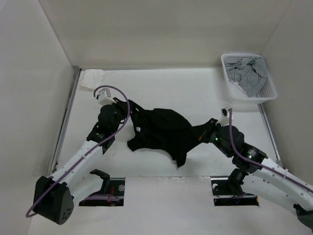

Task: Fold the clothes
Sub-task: Flatten the tank top out

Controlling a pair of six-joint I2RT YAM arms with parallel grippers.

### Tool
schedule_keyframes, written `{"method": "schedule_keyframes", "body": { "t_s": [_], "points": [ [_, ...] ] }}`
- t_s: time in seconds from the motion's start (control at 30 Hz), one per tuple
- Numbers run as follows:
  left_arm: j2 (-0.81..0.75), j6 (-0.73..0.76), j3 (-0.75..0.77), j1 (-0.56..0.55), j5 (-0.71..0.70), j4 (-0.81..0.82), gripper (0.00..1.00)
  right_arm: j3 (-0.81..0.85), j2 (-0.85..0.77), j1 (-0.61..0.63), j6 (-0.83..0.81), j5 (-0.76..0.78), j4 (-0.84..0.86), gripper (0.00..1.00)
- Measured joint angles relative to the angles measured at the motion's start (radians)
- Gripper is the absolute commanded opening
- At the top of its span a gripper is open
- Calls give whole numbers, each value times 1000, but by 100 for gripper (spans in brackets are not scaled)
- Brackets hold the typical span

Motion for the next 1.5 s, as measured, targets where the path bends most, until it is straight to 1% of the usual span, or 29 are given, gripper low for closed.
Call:
{"method": "schedule_keyframes", "body": {
  "t_s": [0.13, 0.17, 0.23, 0.4, 0.43, 0.53, 0.57, 0.63, 0.7, 0.73, 0.8, 0.93, 0.97, 1.03, 1.07, 1.17, 1.23, 1.27, 1.37, 1.5],
  "points": [
    [-45, -6, 68, 36, -4, -53, 2, 100, -22, -2, -55, -5, -24, 2],
    [-61, -8, 96, 43, -5, -86, 2, 127, -18, 9, -69, -4, -33, 2],
    [-90, -8, 182, 55, -3, -142, 2, 215, -12, 75, -104, -5, -50, 2],
    [-169, -5, 407, 95, -6, -188, 2, 403, -13, 309, -170, 7, -41, 2],
    [-180, 0, 455, 106, -6, -208, 2, 444, -10, 394, -190, 32, -41, 2],
    [-190, 17, 585, 153, -7, -221, 3, 509, 1, 553, -237, 85, -29, 3],
    [-187, 21, 616, 167, -10, -220, 3, 515, 4, 594, -254, 113, -18, 3],
    [-164, 24, 659, 188, -9, -216, 3, 508, 8, 624, -276, 160, -14, 3],
    [-93, 27, 698, 199, -7, -200, 3, 467, 4, 591, -290, 187, 2, 3],
    [-53, 28, 711, 201, -4, -195, 3, 429, 2, 533, -291, 182, 5, 2],
    [86, 29, 744, 200, 10, -178, 3, 383, 8, 429, -291, 177, -4, 2],
    [361, 28, 773, 182, 48, -168, 3, 353, 45, 165, -285, 74, -35, 2],
    [427, 28, 773, 171, 59, -186, 3, 353, 49, 120, -284, 54, -39, 2],
    [511, 28, 773, 151, 73, -226, 3, 357, 47, 64, -283, 10, -40, 2],
    [530, 28, 773, 144, 80, -244, 3, 364, 47, 55, -284, -2, -41, 2],
    [526, 28, 774, 130, 101, -257, 3, 404, 53, 62, -286, -31, -45, 2],
    [504, 28, 778, 130, 104, -245, 3, 430, 61, 105, -285, -34, -39, 3],
    [491, 29, 782, 132, 104, -241, 3, 437, 66, 133, -284, -35, -37, 3],
    [456, 29, 793, 138, 109, -226, 3, 446, 93, 269, -271, -18, -37, 5],
    [445, 29, 825, 165, 124, -216, 3, 453, 210, 407, -251, 9, -36, 11]
  ]
}}
